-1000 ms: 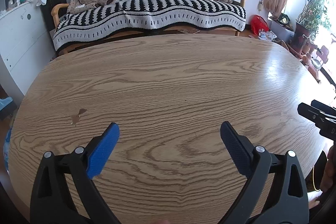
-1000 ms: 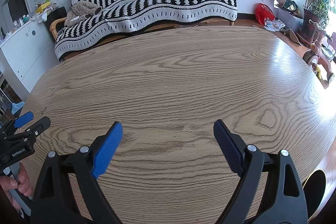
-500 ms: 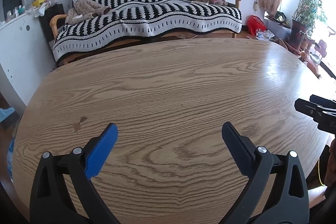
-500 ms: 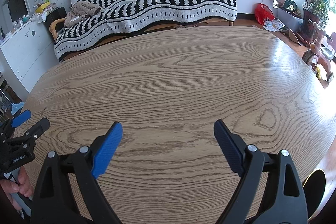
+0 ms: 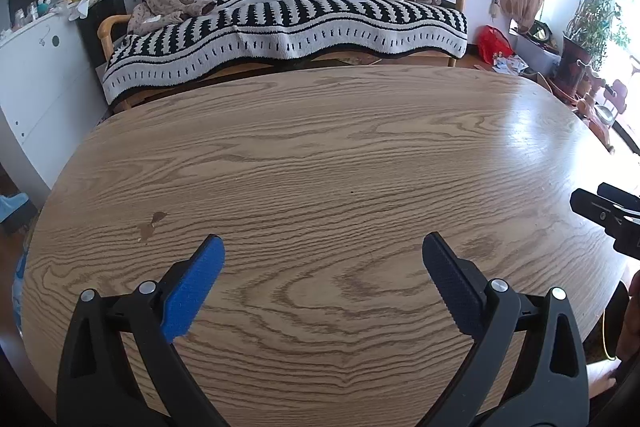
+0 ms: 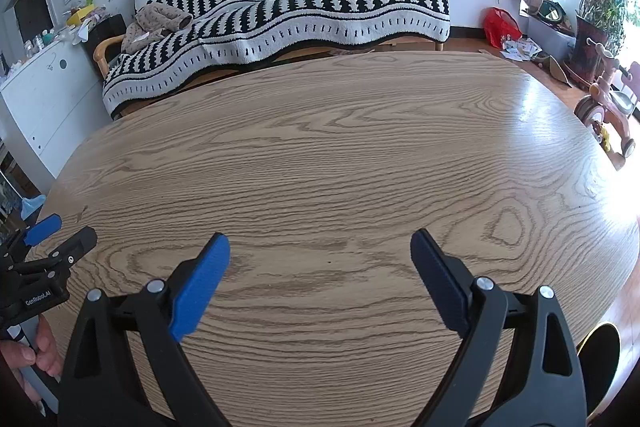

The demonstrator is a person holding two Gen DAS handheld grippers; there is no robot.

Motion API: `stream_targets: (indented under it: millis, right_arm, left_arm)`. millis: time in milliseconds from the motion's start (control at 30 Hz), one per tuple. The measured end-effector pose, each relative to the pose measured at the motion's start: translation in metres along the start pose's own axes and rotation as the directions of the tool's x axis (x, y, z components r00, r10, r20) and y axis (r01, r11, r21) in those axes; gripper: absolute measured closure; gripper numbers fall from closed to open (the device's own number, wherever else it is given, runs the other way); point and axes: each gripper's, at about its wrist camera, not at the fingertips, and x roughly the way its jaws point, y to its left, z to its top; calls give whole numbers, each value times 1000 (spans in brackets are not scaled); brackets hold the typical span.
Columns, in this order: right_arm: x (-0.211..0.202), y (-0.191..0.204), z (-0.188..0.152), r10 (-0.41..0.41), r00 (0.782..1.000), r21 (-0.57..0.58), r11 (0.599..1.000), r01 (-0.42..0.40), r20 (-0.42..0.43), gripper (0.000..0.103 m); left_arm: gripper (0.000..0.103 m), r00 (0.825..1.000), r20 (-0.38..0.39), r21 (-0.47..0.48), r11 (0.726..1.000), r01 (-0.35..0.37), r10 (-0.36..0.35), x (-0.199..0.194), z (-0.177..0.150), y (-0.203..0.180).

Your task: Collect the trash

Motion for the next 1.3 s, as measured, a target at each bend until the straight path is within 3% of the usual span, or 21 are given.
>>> stream_targets:
  millis: [1133, 1300]
  right_arm:
    - [0, -1, 1, -4, 1000, -3, 1000, 4, -1, 14]
    - [5, -21, 10, -42, 999, 32, 999, 42, 2, 7]
  left_arm:
    - [7, 1000, -18, -15, 1000, 6, -6, 5, 1, 1]
    - [7, 999, -42, -48, 999, -12, 10, 17, 10, 27]
